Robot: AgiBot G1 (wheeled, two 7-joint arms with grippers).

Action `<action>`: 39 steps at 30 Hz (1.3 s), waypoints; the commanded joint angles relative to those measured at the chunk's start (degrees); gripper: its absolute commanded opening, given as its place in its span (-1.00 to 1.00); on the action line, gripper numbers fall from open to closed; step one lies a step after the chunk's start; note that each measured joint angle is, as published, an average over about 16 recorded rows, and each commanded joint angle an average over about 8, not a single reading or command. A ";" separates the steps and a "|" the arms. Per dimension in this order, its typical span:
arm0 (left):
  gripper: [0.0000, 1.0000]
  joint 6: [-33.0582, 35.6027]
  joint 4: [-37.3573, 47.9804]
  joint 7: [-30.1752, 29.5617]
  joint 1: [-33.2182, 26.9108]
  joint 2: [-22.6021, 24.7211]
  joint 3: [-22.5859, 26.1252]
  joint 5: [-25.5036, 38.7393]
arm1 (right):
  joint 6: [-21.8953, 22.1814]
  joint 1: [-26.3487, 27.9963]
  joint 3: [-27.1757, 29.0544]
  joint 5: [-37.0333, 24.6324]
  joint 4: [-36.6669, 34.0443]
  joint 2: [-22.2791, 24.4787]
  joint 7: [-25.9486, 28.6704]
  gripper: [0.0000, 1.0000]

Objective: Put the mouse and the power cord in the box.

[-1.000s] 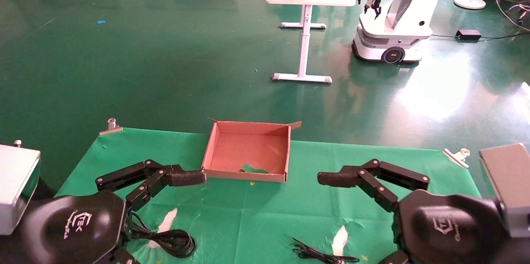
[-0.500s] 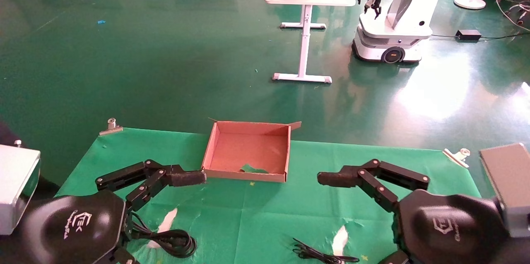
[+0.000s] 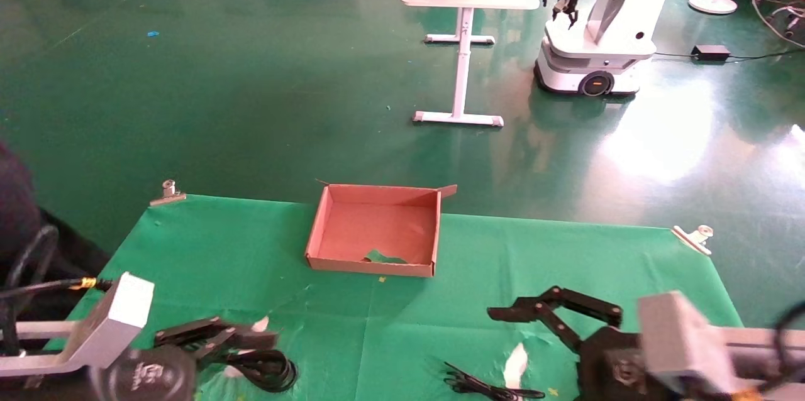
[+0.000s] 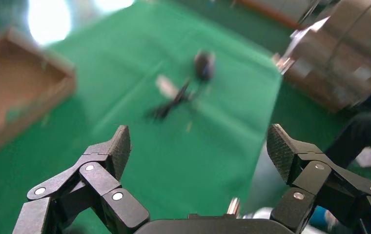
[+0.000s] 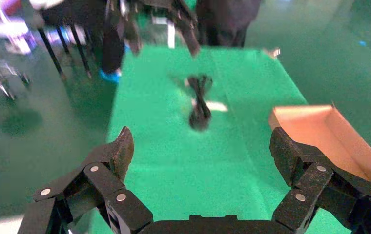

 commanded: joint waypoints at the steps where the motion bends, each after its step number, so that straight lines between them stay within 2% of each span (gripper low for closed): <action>1: 1.00 0.03 0.78 -2.18 -1.24 -1.04 1.39 3.42 | 1.03 0.46 -1.01 -3.63 0.76 -0.31 -1.25 1.00; 8: 1.00 0.60 0.04 -7.10 -4.07 -2.75 3.24 9.32 | 2.71 1.93 -2.98 -10.27 2.70 -1.74 -1.70 1.00; 19: 1.00 0.68 -0.07 -6.93 -4.07 -2.63 3.29 9.11 | 2.40 2.08 -3.01 -9.90 2.37 -1.95 -1.80 1.00; 22: 1.00 0.70 -0.35 -7.46 -4.44 -2.60 3.99 10.85 | 2.25 2.00 -3.04 -9.89 1.83 -1.91 -2.24 1.00; 26: 1.00 1.01 -0.95 -9.58 -6.56 -2.34 5.98 16.57 | 2.61 1.55 -3.31 -11.05 1.38 -1.78 -2.84 1.00; 32: 1.00 2.77 -0.76 -11.66 -12.08 0.01 10.47 28.43 | 4.16 0.52 -3.96 -13.31 1.53 -1.57 -2.32 1.00; 39: 1.00 4.00 4.15 -8.31 -18.61 4.89 15.94 39.18 | 4.45 -0.58 -4.31 -13.92 2.04 -1.15 -2.12 1.00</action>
